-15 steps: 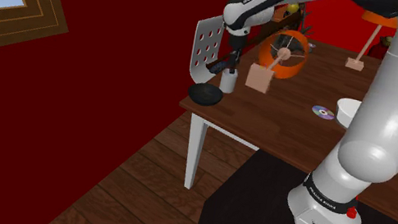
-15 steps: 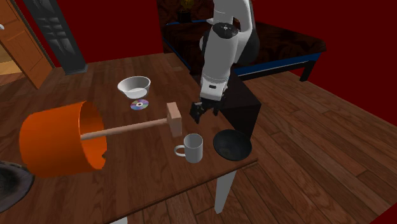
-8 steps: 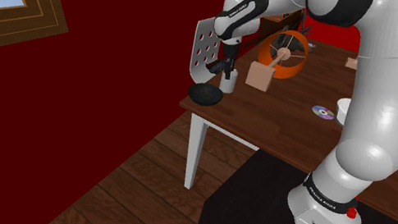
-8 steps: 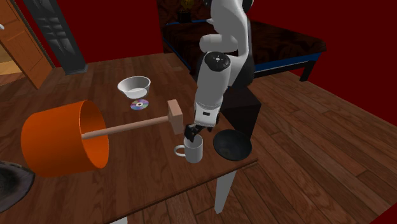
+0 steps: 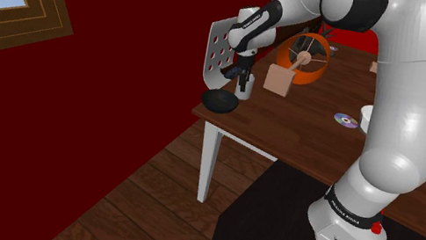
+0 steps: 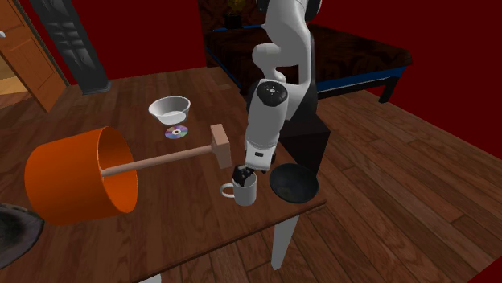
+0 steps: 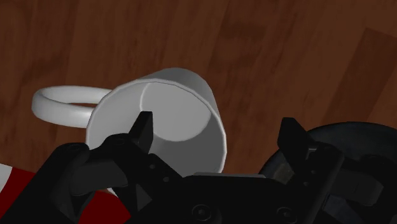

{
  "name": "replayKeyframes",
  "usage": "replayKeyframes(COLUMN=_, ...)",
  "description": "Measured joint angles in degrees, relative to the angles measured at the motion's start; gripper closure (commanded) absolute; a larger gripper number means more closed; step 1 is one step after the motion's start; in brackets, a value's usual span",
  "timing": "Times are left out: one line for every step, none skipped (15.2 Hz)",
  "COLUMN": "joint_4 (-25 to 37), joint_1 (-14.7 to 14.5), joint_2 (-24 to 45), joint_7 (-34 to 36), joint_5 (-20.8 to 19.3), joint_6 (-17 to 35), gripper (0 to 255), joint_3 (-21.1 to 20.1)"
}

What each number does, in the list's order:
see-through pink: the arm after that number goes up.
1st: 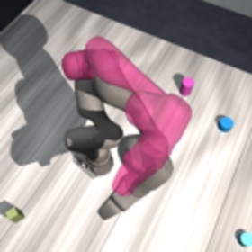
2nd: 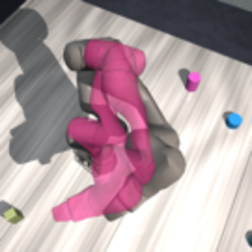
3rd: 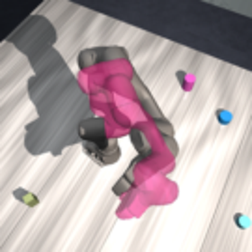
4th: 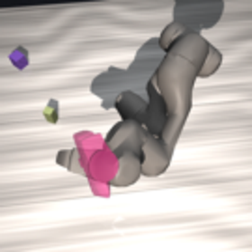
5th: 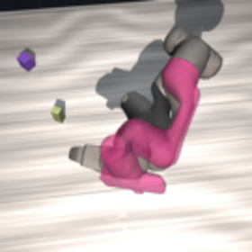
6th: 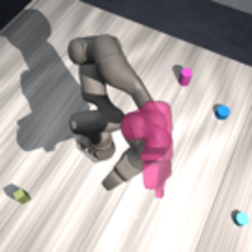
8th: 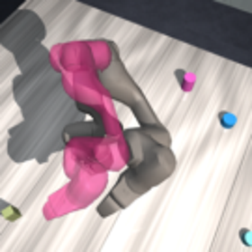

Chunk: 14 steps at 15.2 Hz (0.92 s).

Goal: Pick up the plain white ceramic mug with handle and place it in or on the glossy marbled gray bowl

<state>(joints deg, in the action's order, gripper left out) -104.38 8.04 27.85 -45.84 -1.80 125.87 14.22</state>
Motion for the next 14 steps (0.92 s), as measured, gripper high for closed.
replayKeyframes(joint_4=-0.07, joint_1=0.01, joint_2=0.02, joint_7=-0.01, joint_5=0.00, joint_6=0.09, gripper=0, joint_3=0.00)
replayKeyframes(joint_4=-0.12, joint_1=0.02, joint_2=0.02, joint_7=-0.02, joint_5=0.01, joint_6=0.16, gripper=0, joint_3=0.00)
replayKeyframes(joint_4=-0.14, joint_1=0.02, joint_2=0.02, joint_7=-0.02, joint_5=0.01, joint_6=0.18, gripper=0, joint_3=0.00)
replayKeyframes(joint_4=-0.15, joint_1=0.02, joint_2=0.03, joint_7=-0.02, joint_5=0.01, joint_6=0.19, gripper=0, joint_3=0.00)
replayKeyframes(joint_4=-0.15, joint_1=0.02, joint_2=0.03, joint_7=-0.02, joint_5=0.01, joint_6=0.20, gripper=255, joint_3=0.00)
replayKeyframes(joint_4=-0.15, joint_1=0.02, joint_2=0.03, joint_7=-0.02, joint_5=0.01, joint_6=0.20, gripper=255, joint_3=0.00)
replayKeyframes(joint_4=-0.15, joint_1=0.02, joint_2=0.04, joint_7=-0.02, joint_5=0.01, joint_6=0.20, gripper=255, joint_3=0.00)
replayKeyframes(joint_4=-0.15, joint_1=0.02, joint_2=0.04, joint_7=-0.02, joint_5=0.01, joint_6=0.20, gripper=255, joint_3=0.00)
replayKeyframes(joint_4=-0.15, joint_1=0.02, joint_2=0.04, joint_7=-0.02, joint_5=0.01, joint_6=0.20, gripper=255, joint_3=0.00)
replayKeyframes(joint_4=-0.15, joint_1=0.02, joint_2=0.04, joint_7=-0.02, joint_5=0.01, joint_6=0.20, gripper=255, joint_3=0.00)
replayKeyframes(joint_4=-0.15, joint_1=0.02, joint_2=0.04, joint_7=-0.02, joint_5=0.01, joint_6=0.20, gripper=255, joint_3=0.00)
replayKeyframes(joint_4=-0.15, joint_1=0.02, joint_2=0.04, joint_7=-0.02, joint_5=0.01, joint_6=0.20, gripper=255, joint_3=0.00)
replayKeyframes(joint_4=-0.15, joint_1=0.02, joint_2=0.04, joint_7=-0.02, joint_5=0.01, joint_6=0.21, gripper=255, joint_3=0.00)
replayKeyframes(joint_4=-0.15, joint_1=0.02, joint_2=0.04, joint_7=-0.02, joint_5=0.01, joint_6=0.21, gripper=255, joint_3=0.00)
